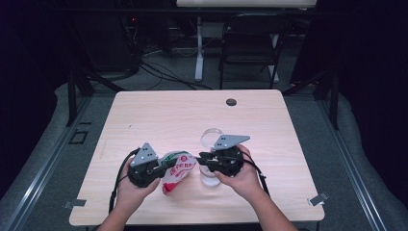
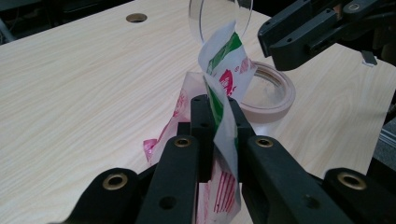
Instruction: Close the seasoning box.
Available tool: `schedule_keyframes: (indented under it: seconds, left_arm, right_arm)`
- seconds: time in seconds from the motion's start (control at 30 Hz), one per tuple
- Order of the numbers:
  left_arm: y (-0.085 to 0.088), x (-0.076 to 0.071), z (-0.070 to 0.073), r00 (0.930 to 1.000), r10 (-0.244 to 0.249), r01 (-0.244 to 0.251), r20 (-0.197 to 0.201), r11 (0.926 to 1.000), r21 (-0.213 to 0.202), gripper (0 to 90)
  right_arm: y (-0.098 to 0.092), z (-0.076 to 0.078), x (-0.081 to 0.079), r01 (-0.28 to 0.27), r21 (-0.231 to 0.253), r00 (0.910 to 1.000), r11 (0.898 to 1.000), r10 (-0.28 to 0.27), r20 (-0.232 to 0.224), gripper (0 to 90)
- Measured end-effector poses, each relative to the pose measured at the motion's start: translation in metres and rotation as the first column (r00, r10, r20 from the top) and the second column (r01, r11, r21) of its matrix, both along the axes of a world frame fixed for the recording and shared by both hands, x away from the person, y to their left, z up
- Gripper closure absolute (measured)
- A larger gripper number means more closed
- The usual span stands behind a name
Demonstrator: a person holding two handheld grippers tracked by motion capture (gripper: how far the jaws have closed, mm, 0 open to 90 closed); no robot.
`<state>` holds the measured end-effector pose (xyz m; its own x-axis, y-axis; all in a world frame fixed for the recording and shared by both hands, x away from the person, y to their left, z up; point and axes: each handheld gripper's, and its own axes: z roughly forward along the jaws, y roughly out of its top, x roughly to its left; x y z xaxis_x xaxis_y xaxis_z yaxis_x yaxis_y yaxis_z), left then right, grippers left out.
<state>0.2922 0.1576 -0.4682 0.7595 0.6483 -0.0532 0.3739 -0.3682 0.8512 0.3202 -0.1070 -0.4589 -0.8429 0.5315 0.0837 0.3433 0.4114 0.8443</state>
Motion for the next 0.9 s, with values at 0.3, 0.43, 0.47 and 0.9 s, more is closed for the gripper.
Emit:
schedule_keyframes:
  seconds: [0.3, 0.43, 0.47, 0.9]
  left_arm:
    - [-0.003, -0.001, -0.001, 0.9999, 0.001, -0.001, -0.013, 0.9999, -0.012, 86.1]
    - [-0.003, -0.002, -0.002, 0.9998, 0.013, -0.014, -0.012, 0.9997, -0.02, 85.4]
    - [-0.003, -0.002, -0.002, 0.9998, 0.015, -0.016, -0.011, 0.9997, -0.02, 84.9]
    - [0.0, -0.012, -0.031, 0.9961, 0.088, -0.088, 0.001, 0.9957, 0.029, 49.1]
  right_arm:
    - [0.014, -0.005, 0.008, -0.053, -0.008, 0.9986, 0.999, 0.053, -0.002, 73.0]
    - [0.021, -0.01, 0.008, -0.082, -0.051, 0.9967, 0.995, 0.081, -0.004, 79.2]
    - [0.022, -0.011, 0.008, -0.08, -0.056, 0.9968, 0.995, 0.08, -0.004, 82.3]
    - [0.023, -0.012, 0.012, -0.08, -0.058, 0.9966, 0.995, 0.079, -0.022, 90.0]
